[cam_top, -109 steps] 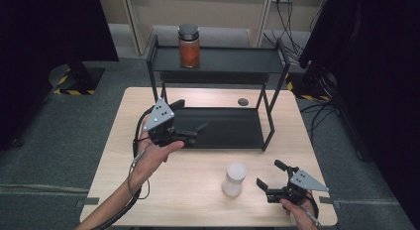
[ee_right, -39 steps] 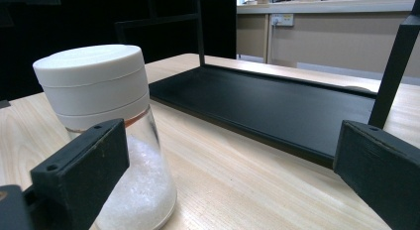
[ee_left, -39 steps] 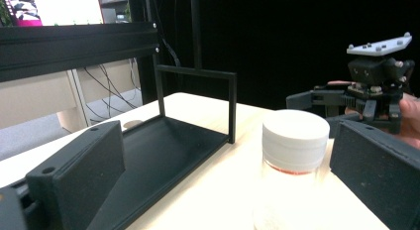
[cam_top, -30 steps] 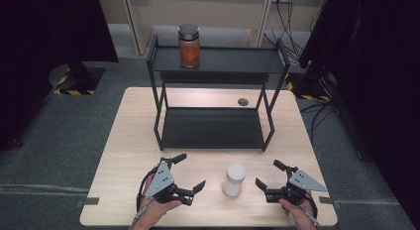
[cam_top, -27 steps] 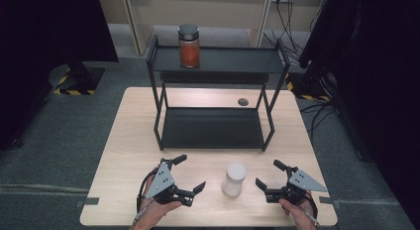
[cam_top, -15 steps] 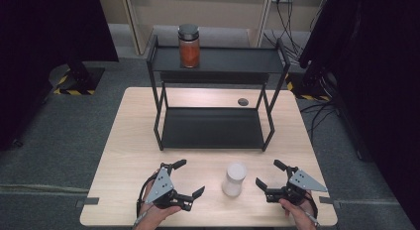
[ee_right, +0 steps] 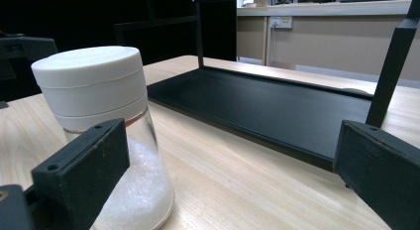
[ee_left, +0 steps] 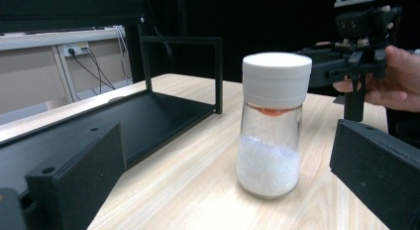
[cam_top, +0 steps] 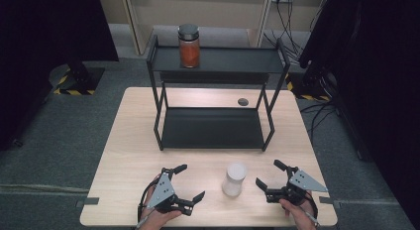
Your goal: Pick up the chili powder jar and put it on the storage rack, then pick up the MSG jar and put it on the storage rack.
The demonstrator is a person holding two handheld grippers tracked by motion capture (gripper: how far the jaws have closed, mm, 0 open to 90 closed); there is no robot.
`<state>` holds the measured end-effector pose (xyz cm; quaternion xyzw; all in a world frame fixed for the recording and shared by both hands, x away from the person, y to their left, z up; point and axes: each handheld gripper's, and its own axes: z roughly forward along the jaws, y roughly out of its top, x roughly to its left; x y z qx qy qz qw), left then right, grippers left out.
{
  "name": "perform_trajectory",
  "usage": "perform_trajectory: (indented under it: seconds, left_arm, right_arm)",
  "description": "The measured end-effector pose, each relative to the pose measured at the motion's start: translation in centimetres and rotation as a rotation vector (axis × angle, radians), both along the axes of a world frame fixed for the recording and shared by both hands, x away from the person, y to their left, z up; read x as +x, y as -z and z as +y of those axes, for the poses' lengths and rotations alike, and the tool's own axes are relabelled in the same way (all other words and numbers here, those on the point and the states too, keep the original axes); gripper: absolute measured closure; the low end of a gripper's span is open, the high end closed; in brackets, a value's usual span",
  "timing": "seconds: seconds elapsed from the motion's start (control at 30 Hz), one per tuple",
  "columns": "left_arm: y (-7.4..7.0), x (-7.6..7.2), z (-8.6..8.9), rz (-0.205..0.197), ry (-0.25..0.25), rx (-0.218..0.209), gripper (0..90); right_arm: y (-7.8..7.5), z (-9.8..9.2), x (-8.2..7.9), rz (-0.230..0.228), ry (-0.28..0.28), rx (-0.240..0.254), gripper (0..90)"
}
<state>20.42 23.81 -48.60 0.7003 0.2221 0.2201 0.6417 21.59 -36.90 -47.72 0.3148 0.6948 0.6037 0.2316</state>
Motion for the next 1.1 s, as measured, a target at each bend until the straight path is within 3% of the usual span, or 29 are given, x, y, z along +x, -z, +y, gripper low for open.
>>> perform_trajectory:
  seconds: [1.1]
  left_arm:
    - [0.79,-0.12,0.14,0.010,-0.021,0.013,0.3]
  right_arm:
    - [-0.26,0.08,-0.17,-0.010,-0.019,0.003,1.2]
